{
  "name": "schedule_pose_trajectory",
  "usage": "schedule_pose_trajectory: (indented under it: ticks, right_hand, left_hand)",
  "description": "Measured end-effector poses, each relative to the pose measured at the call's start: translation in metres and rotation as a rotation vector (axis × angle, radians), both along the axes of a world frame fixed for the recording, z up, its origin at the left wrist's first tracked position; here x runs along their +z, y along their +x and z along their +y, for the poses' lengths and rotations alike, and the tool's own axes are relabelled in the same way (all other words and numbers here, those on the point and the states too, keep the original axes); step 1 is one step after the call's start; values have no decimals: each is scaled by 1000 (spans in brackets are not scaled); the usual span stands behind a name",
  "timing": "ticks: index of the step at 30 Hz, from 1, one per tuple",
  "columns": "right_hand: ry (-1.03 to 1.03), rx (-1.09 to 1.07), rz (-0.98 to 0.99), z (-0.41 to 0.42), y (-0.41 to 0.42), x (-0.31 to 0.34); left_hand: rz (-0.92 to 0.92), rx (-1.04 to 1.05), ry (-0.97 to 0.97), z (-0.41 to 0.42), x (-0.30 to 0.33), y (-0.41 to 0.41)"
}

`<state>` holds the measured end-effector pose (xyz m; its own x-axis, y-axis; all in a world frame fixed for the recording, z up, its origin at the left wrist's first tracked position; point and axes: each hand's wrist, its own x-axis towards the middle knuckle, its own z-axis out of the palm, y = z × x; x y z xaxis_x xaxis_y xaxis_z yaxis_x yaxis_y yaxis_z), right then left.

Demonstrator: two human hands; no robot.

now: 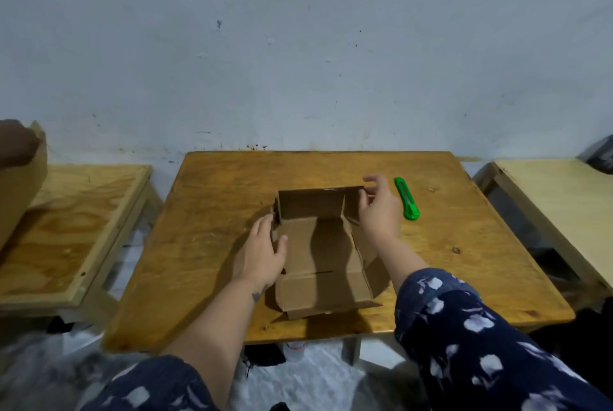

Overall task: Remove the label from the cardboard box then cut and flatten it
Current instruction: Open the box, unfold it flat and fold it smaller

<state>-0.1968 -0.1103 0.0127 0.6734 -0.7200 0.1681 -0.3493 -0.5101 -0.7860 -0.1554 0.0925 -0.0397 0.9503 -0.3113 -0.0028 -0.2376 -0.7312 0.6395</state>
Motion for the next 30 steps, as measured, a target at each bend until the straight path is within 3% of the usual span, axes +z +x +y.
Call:
schedule_pose_trajectory:
  ticks: [6,14,18,22,30]
  right_hand:
    - [-12,-83,-6,-6,28,1]
    - [16,-1,87,-21,75,-21]
    - [61,21,16,-26,92,-32]
    - [118,-13,-40,-33,122,-33]
    - [16,-63,50,-58,159,-29]
  left_hand:
    - [76,15,103,-10,-2,27]
    - [5,22,40,-6,-18,38]
    - [25,15,30,7,-28,49]
    - [16,-29,184,17,-43,65]
    - [62,-63,436,7,-43,93]
